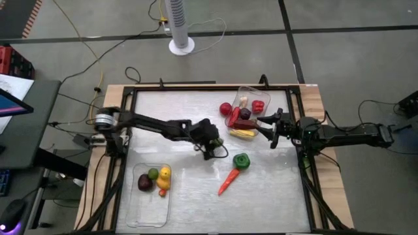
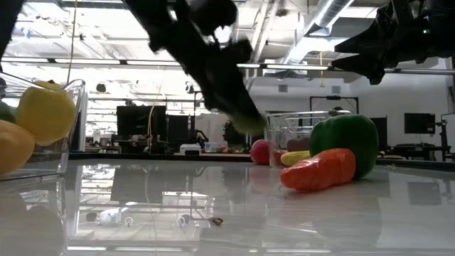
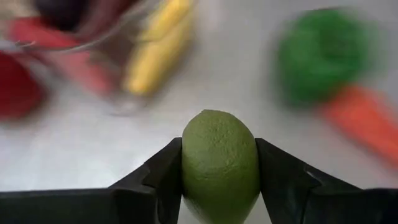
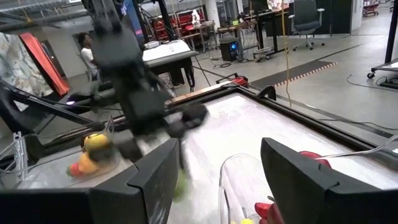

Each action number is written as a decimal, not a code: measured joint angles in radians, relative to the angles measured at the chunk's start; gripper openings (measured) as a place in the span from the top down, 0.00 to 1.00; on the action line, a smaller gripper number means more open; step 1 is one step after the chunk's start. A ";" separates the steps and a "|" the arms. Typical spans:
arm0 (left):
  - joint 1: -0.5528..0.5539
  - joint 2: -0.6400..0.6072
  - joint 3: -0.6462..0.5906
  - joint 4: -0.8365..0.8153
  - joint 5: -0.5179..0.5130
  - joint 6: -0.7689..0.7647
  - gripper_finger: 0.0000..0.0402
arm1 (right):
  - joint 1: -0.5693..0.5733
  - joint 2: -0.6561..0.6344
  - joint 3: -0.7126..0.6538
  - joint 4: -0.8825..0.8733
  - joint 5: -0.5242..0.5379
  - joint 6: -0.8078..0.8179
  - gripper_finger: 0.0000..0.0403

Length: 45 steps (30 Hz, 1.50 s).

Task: Sort produce into baskets
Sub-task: Put the green lime into the bottom transparent bin, then put the green bell pepper into the top transparent bin

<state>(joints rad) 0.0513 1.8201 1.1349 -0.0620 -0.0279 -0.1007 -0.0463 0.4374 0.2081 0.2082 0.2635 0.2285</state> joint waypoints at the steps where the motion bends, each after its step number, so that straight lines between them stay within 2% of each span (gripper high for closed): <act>1: -0.004 -0.038 0.001 -0.051 0.070 0.002 0.60 | 0.000 0.000 0.000 0.000 0.000 -0.001 0.37; 4: -0.027 -0.144 0.000 -0.219 0.287 -0.013 0.60 | 0.000 0.000 0.000 -0.002 0.000 -0.001 0.37; 6: -0.052 -0.214 0.000 -0.312 0.392 -0.055 0.60 | 0.000 0.000 0.000 -0.002 0.000 -0.001 0.37; 8: -0.085 -0.278 0.000 -0.394 0.456 -0.114 0.60 | 0.000 0.000 0.000 -0.004 0.000 -0.001 0.37; 10: -0.125 -0.328 0.000 -0.478 0.477 -0.176 0.60 | 0.000 0.000 0.000 -0.003 0.000 -0.001 0.37; 17: -0.295 -0.456 0.000 -0.782 0.410 -0.428 0.60 | 0.000 0.000 0.000 -0.006 0.000 0.007 0.37; 20: -0.366 -0.476 -0.001 -0.876 0.336 -0.498 0.59 | 0.000 0.000 0.000 -0.006 0.000 0.008 0.37; 25: -0.431 -0.461 -0.001 -1.016 0.135 -0.595 0.56 | 0.000 0.000 0.000 0.009 0.000 0.009 0.37; 28: -0.432 -0.458 -0.019 -1.077 0.125 -0.627 0.49 | 0.000 0.000 0.000 0.013 0.000 0.008 0.37; 37: -0.395 -0.456 -0.056 -1.056 0.153 -0.642 0.24 | -0.001 0.000 0.000 0.013 0.000 -0.001 0.37; 45: -0.276 -0.456 -0.031 -0.909 0.138 -0.547 0.22 | -0.001 0.001 0.000 0.014 0.001 -0.001 0.37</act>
<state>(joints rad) -0.2251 1.3640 1.1034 -0.9713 0.1105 -0.6477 -0.0471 0.4385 0.2081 0.2225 0.2649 0.2279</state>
